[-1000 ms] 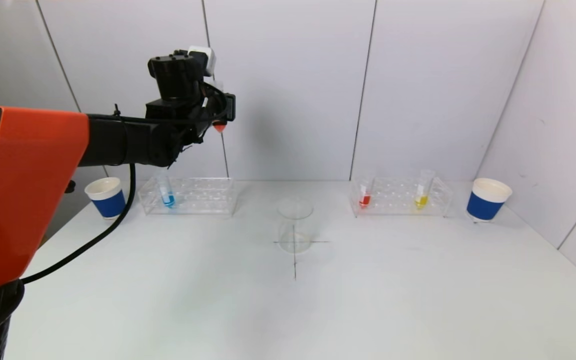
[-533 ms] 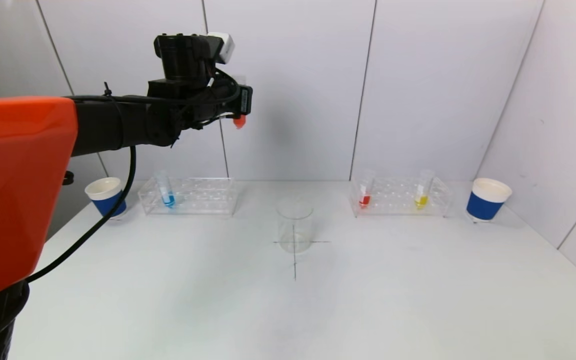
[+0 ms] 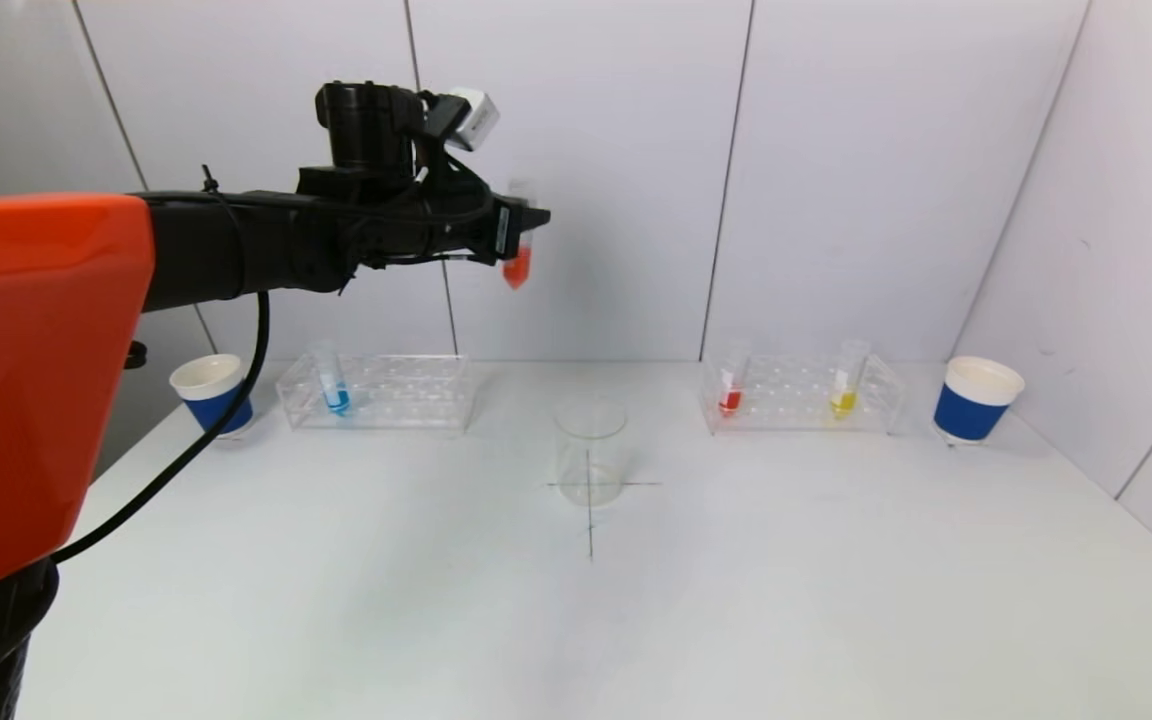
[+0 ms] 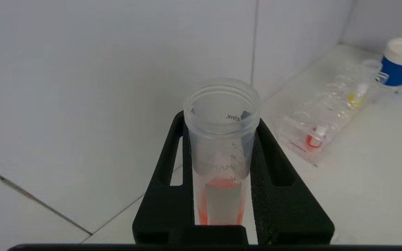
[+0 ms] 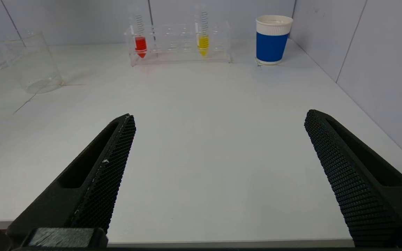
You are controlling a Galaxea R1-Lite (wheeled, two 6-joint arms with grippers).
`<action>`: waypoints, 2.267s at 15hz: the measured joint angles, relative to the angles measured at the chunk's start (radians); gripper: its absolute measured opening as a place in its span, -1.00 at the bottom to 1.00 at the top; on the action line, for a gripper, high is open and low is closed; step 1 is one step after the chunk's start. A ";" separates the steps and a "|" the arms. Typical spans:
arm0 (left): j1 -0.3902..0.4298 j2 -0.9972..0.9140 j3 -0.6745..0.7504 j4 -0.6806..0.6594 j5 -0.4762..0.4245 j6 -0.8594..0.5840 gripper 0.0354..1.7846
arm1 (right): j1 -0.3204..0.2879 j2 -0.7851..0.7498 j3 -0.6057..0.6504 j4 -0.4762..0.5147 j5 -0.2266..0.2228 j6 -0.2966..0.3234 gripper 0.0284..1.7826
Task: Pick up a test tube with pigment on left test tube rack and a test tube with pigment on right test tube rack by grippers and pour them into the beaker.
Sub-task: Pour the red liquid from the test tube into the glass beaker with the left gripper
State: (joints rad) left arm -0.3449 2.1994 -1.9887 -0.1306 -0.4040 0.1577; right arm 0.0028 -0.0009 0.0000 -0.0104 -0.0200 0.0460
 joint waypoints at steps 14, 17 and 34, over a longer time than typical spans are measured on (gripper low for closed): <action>0.067 0.143 -0.003 -0.079 -0.506 0.388 -0.50 | 0.000 0.000 0.000 0.000 0.000 0.000 0.98; 0.067 0.160 -0.001 -0.078 -0.564 0.483 -0.50 | 0.000 0.000 0.000 0.000 0.000 0.000 0.98; 0.056 0.247 0.035 -0.156 -0.629 0.975 -0.50 | 0.000 0.000 0.000 0.000 0.000 0.000 0.98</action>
State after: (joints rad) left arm -0.2889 2.4464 -1.9536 -0.2862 -1.0334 1.1330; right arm 0.0028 -0.0009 0.0000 -0.0104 -0.0200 0.0460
